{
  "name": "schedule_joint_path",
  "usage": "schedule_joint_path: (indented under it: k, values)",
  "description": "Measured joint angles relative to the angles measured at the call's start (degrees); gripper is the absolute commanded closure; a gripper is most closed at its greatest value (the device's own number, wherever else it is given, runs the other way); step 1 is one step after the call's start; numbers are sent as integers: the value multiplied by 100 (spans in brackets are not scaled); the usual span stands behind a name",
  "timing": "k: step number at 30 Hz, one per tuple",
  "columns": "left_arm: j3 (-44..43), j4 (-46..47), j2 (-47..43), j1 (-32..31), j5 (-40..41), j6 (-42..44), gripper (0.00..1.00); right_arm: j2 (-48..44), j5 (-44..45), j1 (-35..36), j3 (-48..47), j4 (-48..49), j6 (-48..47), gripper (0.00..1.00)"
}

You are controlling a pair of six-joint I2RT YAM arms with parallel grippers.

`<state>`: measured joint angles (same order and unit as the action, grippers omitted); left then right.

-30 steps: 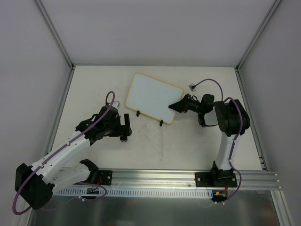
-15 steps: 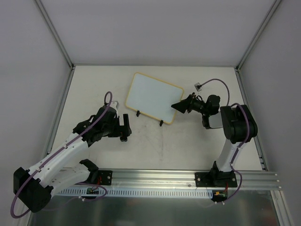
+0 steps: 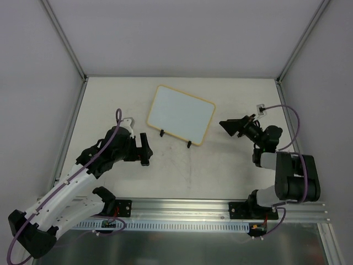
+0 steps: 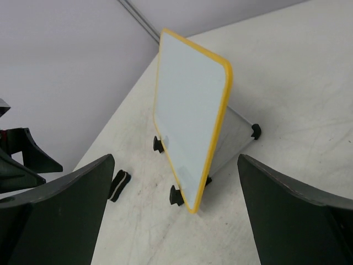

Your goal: Erase the whiteboard

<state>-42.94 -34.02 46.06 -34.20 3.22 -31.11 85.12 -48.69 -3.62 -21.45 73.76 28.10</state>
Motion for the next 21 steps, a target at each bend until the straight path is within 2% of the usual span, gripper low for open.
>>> schedule_joint_path:
  k: [4,7,9,14,17,21]
  values:
    - [0,-55,-323,0,0,22,1,-1349,-20,-254,479,-17,205,1]
    - [0,-114,-535,0,13,55,1,-2708,-2,-269,745,-601,103,1]
    - [0,-149,-647,0,24,63,1,-3733,44,-269,809,-1421,-153,1]
    - [0,-236,-997,0,28,63,1,-5917,570,-269,640,-4323,-1150,1]
    - [0,-245,-1257,0,55,63,1,-6542,820,-269,507,-5670,-1593,1]
    - [0,-247,-1506,0,140,63,1,-6773,951,-269,496,-6891,-1851,1]
